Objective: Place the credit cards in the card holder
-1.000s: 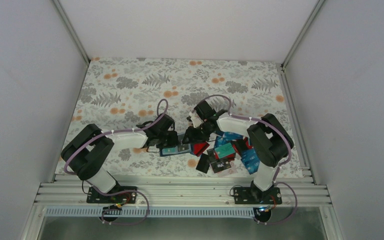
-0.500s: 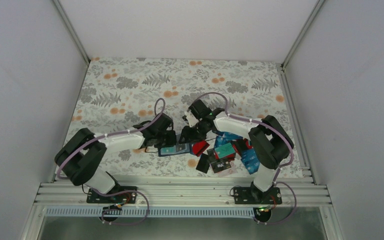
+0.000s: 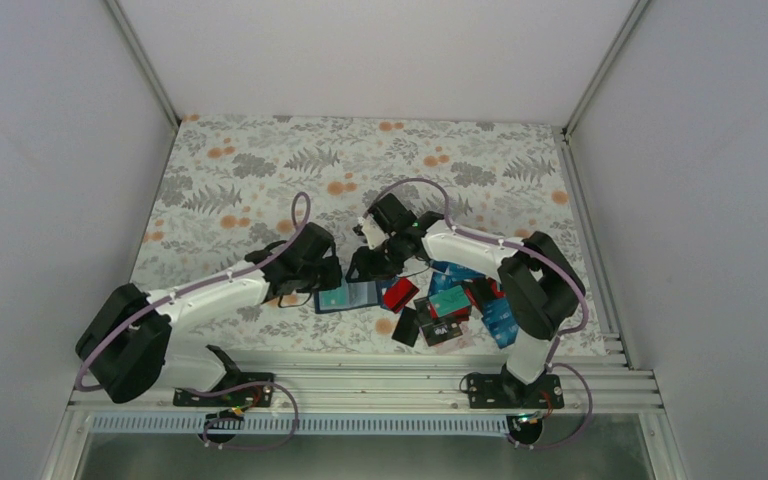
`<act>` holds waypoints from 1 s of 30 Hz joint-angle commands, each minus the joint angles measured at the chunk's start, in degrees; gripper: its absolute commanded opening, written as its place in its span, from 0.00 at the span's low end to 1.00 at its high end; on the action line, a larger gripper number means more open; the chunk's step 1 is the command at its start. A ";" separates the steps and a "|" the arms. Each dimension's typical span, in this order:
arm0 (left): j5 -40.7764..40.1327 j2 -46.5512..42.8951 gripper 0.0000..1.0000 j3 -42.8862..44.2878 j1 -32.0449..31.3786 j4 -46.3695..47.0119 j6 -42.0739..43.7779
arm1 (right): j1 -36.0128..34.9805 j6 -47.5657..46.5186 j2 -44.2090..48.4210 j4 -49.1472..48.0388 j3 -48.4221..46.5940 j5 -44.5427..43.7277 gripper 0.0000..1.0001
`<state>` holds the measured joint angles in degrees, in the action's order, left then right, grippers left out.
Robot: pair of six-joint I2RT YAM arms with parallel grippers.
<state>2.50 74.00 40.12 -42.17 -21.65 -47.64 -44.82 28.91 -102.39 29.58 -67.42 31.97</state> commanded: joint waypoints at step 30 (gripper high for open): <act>-3.98 -6.99 0.07 -4.60 0.87 -4.28 -0.85 | -2.79 0.29 -0.26 5.92 0.10 -14.79 0.52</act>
<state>-2.63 65.84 36.34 -41.52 -28.32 -49.06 -48.56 29.93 -106.72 33.80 -69.91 20.93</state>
